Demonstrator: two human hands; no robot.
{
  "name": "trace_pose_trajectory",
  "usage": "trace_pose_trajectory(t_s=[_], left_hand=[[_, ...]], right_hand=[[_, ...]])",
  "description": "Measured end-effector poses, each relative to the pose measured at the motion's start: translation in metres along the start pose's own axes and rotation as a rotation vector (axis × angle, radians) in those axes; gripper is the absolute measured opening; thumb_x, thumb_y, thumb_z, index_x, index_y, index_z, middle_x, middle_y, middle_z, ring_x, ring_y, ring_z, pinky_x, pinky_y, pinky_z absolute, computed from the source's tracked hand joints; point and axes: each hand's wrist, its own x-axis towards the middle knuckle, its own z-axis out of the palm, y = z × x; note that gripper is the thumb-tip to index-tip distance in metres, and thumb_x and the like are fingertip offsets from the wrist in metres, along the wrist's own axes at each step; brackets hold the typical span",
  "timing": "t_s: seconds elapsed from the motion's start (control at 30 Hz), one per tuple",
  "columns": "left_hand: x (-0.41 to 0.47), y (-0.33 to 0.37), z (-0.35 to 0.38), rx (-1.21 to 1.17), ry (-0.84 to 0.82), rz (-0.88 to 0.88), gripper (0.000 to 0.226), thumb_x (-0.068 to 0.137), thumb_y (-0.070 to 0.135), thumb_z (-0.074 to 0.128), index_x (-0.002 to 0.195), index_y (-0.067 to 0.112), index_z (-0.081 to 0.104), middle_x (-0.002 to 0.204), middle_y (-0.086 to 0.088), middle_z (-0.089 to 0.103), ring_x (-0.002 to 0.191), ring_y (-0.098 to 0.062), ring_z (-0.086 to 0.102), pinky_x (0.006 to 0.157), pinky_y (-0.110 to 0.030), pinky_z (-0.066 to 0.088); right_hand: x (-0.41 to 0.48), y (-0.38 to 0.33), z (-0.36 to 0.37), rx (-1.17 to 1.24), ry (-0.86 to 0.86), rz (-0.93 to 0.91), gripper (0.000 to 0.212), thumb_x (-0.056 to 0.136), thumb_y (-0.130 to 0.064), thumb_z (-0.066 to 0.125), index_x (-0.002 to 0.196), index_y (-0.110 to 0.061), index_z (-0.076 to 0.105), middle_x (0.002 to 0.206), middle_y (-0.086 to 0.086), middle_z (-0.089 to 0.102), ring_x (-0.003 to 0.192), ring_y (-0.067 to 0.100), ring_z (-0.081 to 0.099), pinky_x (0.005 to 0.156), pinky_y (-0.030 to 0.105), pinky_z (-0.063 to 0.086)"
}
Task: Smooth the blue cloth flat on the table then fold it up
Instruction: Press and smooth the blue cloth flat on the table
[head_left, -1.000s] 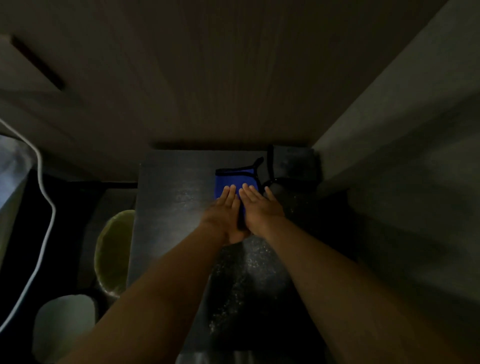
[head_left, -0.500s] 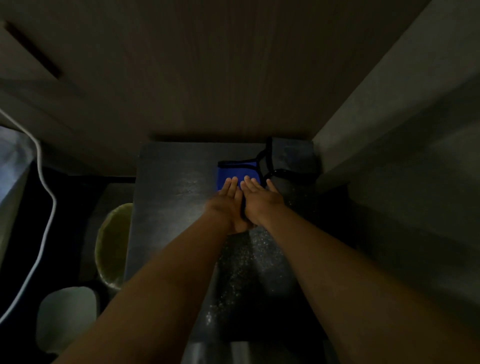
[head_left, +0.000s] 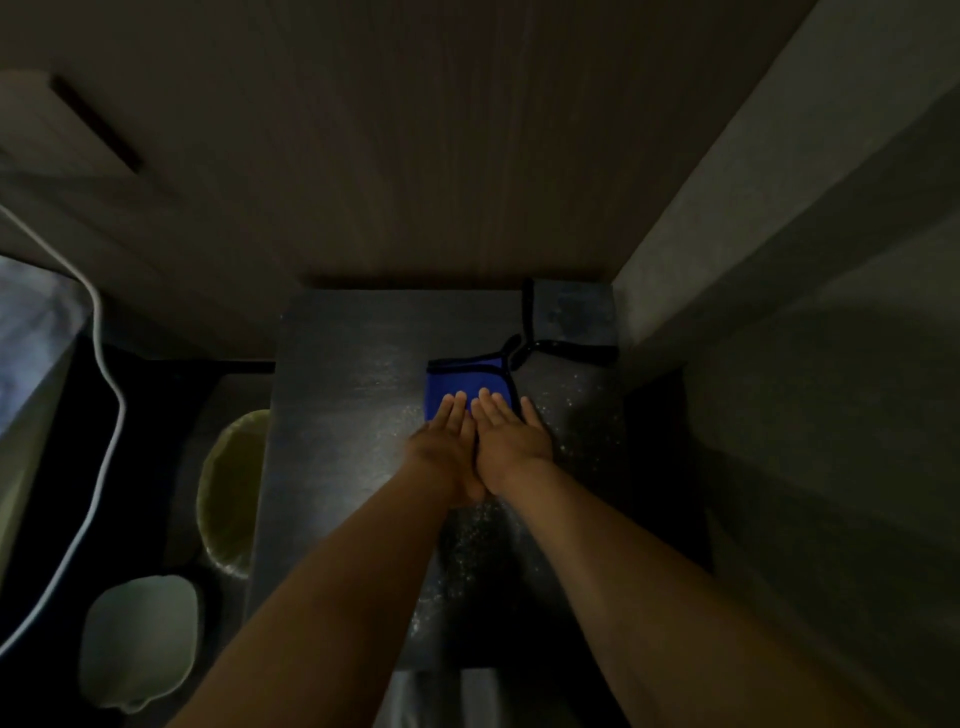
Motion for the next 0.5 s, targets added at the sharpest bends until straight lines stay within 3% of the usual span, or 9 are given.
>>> trace_pose_trajectory(t_s=[0.5], left_hand=[[0.001, 0.036, -0.007, 0.006, -0.049, 0.058, 0.101, 0.087, 0.06, 0.041, 0.147, 0.004, -0.018, 0.156, -0.019, -0.021, 0.145, -0.032, -0.02, 0.12, -0.043, -0.005]], right_hand=[[-0.01, 0.032, 0.014, 0.057, -0.029, 0.03, 0.075, 0.098, -0.038, 0.037, 0.152, -0.019, -0.012, 0.161, -0.004, -0.018, 0.148, 0.011, -0.013, 0.116, 0.045, -0.012]])
